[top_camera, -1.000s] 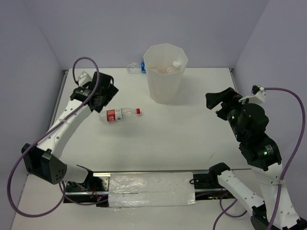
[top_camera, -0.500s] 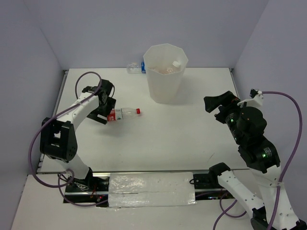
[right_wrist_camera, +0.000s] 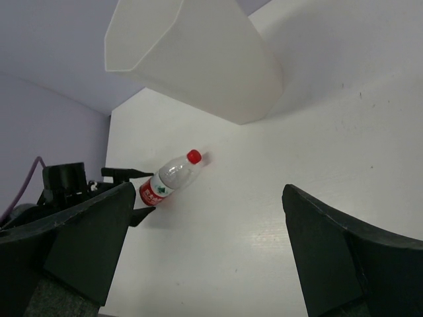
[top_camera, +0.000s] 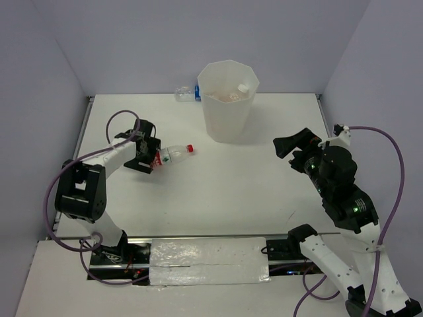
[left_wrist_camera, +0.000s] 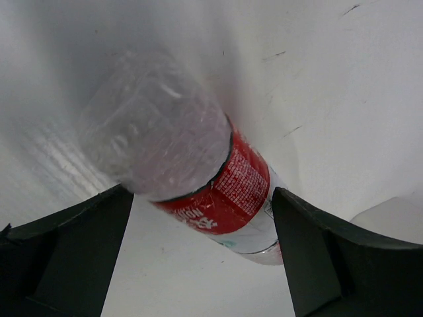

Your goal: Put the plastic bottles in the bin

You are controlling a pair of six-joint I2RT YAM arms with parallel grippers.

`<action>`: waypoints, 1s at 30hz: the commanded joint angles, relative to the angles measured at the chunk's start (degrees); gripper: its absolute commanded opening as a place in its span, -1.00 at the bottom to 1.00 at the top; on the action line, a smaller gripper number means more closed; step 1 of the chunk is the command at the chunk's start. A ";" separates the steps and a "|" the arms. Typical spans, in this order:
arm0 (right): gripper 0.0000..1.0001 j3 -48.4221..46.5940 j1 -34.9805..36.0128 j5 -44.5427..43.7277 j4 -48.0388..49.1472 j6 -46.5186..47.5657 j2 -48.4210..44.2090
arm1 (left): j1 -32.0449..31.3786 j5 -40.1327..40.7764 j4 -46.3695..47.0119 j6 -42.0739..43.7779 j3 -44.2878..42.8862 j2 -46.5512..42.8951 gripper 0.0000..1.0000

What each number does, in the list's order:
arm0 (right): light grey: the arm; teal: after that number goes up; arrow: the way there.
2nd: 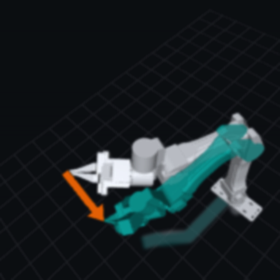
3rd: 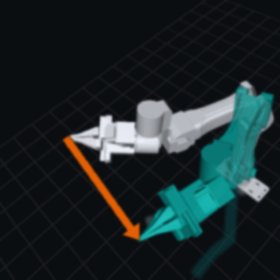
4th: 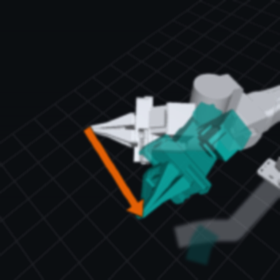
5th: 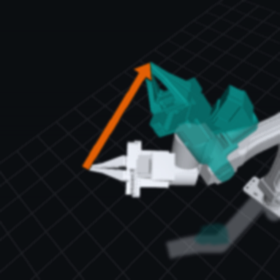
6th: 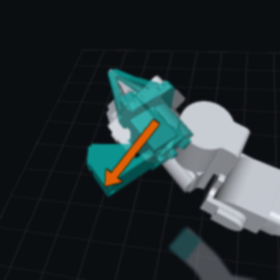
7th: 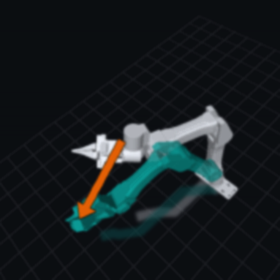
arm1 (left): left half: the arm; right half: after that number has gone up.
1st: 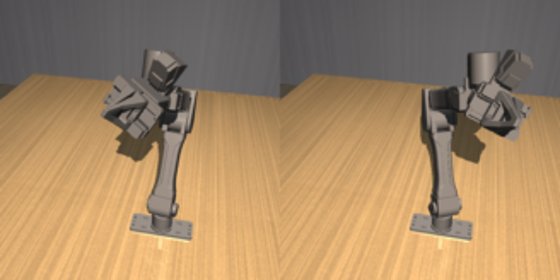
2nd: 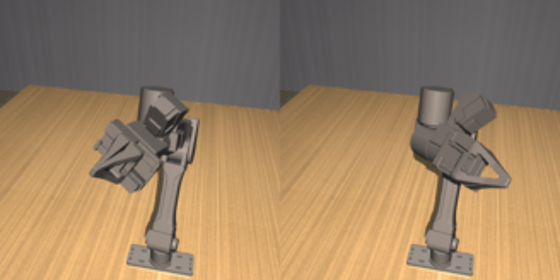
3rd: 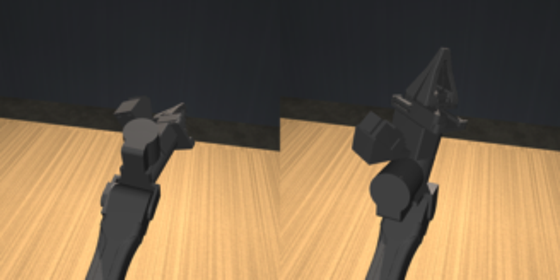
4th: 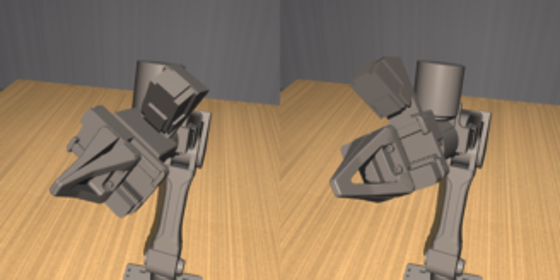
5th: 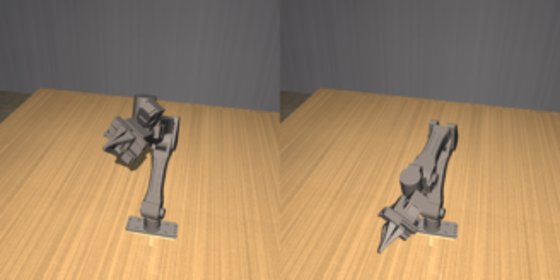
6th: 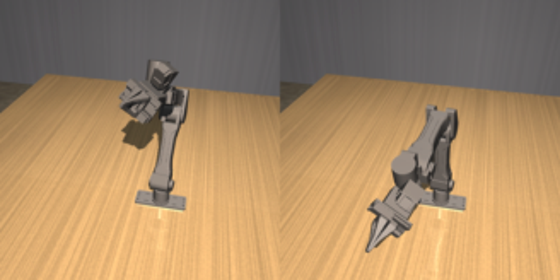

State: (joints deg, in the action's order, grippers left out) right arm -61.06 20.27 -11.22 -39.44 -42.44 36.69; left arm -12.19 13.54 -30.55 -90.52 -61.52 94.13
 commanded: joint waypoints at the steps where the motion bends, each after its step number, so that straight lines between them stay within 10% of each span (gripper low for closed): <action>1: 0.99 -0.03 0.38 0.59 2.44 -0.54 0.05 | 0.06 0.52 6.02 1.22 1.14 2.98 0.99; 10: 0.99 0.76 0.38 0.59 2.53 -1.51 -0.48 | 0.06 5.53 3.65 17.52 -6.94 2.66 0.38; 19: 0.99 0.85 0.38 0.76 3.41 -1.77 0.75 | 0.06 -0.26 14.36 43.84 -23.53 -12.21 0.45; 30: 0.99 -0.20 0.38 -0.46 2.35 -1.60 -0.21 | -2.23 -7.39 18.33 46.14 -53.34 -1.07 0.40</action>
State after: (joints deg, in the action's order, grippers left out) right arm -60.38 20.27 -10.66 -38.98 -44.05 37.08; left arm -13.06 8.49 -13.28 -45.10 -110.48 87.00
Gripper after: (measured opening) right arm 0.994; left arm 0.709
